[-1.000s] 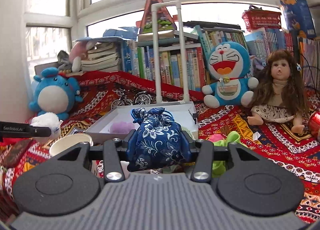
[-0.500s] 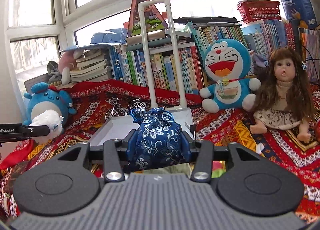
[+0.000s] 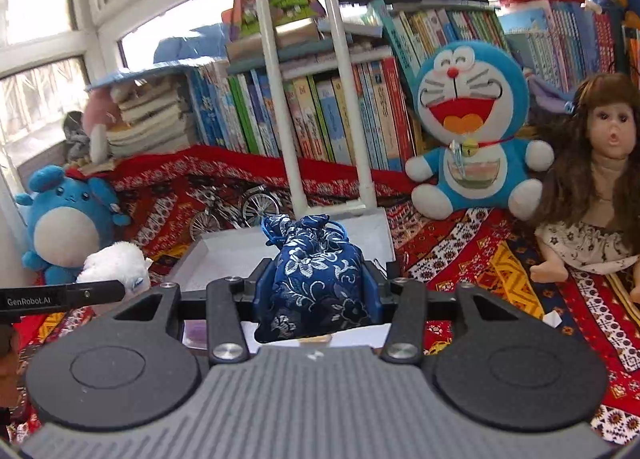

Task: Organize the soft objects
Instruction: 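Carry the white plush and blue pouch over the white tray with both grippers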

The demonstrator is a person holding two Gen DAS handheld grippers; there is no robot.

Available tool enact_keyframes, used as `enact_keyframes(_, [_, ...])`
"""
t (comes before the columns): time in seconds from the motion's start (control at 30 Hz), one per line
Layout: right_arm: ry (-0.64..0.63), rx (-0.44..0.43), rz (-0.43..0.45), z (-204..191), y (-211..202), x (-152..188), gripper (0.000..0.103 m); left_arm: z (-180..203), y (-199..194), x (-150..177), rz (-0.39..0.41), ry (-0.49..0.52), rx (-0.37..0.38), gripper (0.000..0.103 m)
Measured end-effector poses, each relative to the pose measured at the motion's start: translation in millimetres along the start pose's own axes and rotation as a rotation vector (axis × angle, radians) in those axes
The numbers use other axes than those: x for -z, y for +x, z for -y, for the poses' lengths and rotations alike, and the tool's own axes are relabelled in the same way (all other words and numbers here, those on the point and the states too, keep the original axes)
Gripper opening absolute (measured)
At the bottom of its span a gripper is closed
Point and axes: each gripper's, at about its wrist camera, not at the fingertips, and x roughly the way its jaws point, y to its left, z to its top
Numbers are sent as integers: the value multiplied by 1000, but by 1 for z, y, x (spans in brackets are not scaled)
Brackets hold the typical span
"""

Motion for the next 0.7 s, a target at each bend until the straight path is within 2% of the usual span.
enact_keyframes(0.17, [3,30,-51,3,28,2,51,-6,30,2,-58,-28,0,40])
enact_keyframes(0.43, [5,61,-123,9,63,8,51,-3,57,6,-115,-1,2,40])
enact_keyframes(0.7, [-4,76,-167,10,82,13,51,-1,70,1,-121,2,16,40])
